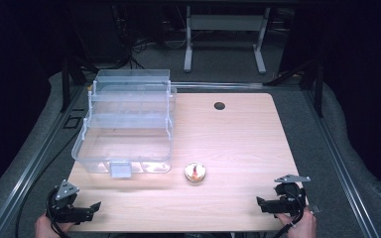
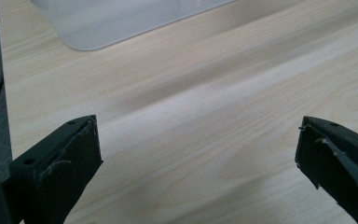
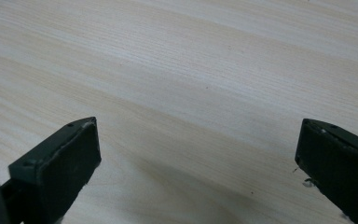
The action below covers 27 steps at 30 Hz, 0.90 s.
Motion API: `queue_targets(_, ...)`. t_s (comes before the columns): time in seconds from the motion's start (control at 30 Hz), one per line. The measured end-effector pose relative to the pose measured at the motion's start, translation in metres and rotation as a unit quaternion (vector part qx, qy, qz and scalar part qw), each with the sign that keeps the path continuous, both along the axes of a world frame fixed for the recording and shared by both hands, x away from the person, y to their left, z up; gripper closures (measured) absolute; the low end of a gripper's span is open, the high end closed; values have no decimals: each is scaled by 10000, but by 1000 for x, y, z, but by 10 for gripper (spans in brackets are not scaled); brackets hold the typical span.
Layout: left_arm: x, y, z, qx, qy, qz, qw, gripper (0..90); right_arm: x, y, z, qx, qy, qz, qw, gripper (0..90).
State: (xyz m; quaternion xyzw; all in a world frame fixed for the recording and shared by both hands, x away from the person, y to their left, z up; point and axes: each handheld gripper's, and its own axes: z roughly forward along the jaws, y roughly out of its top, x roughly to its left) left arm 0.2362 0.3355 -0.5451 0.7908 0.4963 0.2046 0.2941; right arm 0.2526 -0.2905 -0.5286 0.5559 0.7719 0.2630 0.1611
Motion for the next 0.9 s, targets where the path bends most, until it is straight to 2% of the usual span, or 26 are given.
queue_targets(0.2, 0, -2, -1, 15, 77, -23, 10000, 6, 2, 6, 2, 39, 20, 71, 10000, 0)
queue_targets(0.47, -2, -2, -1, 34, 123, -8, 9999, 2, 8, 23, 6, -66, 39, 241, 9997, 0)
queue_targets(0.63, -2, -2, -2, 19, 182, 8, 9998, 1, 13, 39, 12, -28, 15, 490, 9988, 0)
queue_targets(0.67, -2, -3, -3, 17, 182, 4, 9998, 1, 14, 44, 14, -115, 9, 496, 9987, 0)
queue_targets(0.9, -1, -6, -3, 37, 221, -51, 9997, 1, 24, 73, 22, -171, -3, 928, 9955, 0)
